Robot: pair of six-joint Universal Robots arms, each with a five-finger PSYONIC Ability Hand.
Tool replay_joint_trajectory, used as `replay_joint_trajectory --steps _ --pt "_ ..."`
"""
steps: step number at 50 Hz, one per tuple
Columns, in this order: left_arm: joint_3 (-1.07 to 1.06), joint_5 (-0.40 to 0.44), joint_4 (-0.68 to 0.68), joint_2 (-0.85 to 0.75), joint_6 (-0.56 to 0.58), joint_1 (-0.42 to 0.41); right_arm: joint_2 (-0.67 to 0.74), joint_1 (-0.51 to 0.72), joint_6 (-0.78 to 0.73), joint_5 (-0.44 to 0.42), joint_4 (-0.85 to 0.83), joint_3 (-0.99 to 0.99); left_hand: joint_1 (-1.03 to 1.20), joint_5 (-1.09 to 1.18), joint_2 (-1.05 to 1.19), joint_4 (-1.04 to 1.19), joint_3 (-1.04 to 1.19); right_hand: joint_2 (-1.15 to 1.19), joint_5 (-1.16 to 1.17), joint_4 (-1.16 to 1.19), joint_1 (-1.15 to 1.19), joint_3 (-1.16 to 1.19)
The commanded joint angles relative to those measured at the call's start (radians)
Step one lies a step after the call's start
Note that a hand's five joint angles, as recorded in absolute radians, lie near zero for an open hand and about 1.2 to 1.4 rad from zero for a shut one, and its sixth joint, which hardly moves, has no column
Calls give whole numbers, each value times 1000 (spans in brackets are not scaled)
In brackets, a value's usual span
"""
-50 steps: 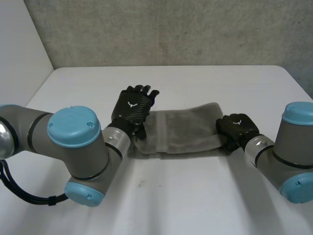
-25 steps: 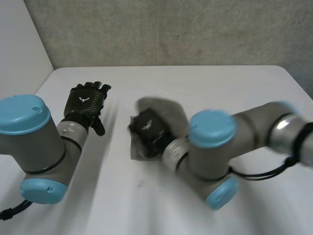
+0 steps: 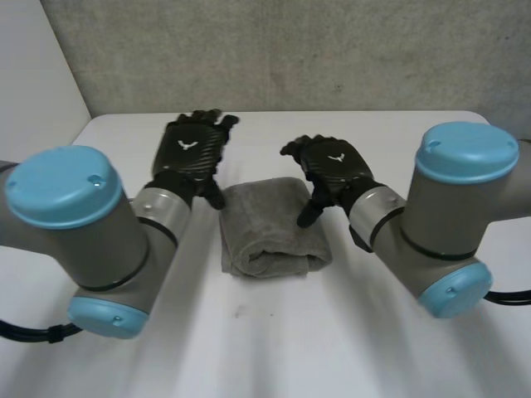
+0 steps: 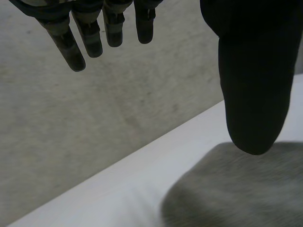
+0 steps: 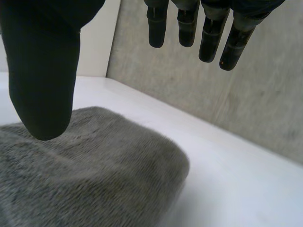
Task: Fold the towel.
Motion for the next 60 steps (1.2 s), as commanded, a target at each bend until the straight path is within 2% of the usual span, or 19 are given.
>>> replay_joint_trajectory --steps 1,14,23,31,33,34,36,38,39,41,42,44,49,60 --pt "110 -2 -100 -127 -85 -61 84 -49 77 -127 64 -57 29 -1 34 32 33 -44 -52 -56 -29 -38" --pt "159 -6 -153 -316 -117 -40 279 -52 32 -142 66 -173 17 -13 23 21 22 -44 -52 -56 -29 -38" --pt "153 -6 -180 -321 -109 -14 282 -80 -85 -101 90 -172 17 -13 23 21 22 -44 -52 -56 -29 -38" --pt "167 -3 -223 -175 -109 -11 100 -83 -119 -24 93 -161 14 -16 20 18 19 -44 -52 -56 -29 -38" --pt "175 -3 -240 -76 -109 -11 13 -83 -114 22 92 -158 11 -19 17 15 16 -44 -52 -56 -29 -38" --pt "175 -3 -240 -75 -109 -11 12 -83 -114 22 92 -158 11 -19 17 15 16 -44 -52 -56 -29 -38" --pt "191 -2 -268 24 -109 -5 -35 -83 -113 52 90 -156 11 -19 17 15 16 -44 -52 -56 -29 -38" --pt "204 -2 -288 65 -109 8 -118 -86 -114 126 90 -149 11 -19 17 15 16 -44 -52 -56 -29 -38" --pt "204 -2 -288 66 -109 8 -118 -86 -114 126 90 -149 11 -19 17 15 16 -44 -52 -56 -29 -38" --pt "230 -2 -350 136 -109 67 -181 -107 -128 195 89 -144 14 -16 20 18 19 -44 -52 -56 -29 -38" --pt "230 -2 -351 136 -109 68 -181 -108 -128 195 89 -144 14 -16 20 18 19 -44 -52 -56 -29 -38" --pt "263 0 -438 190 -111 142 -225 -129 -134 233 93 -144 14 -16 20 18 19 -44 -52 -56 -29 -38" --pt "299 4 -544 234 -117 199 -264 -147 -179 244 104 -139 5 -25 11 9 10 -44 -52 -56 -29 -38" --pt "288 7 -558 250 -117 213 -275 -155 -200 235 107 -126 2 -29 7 5 6 -44 -52 -56 -29 -38"
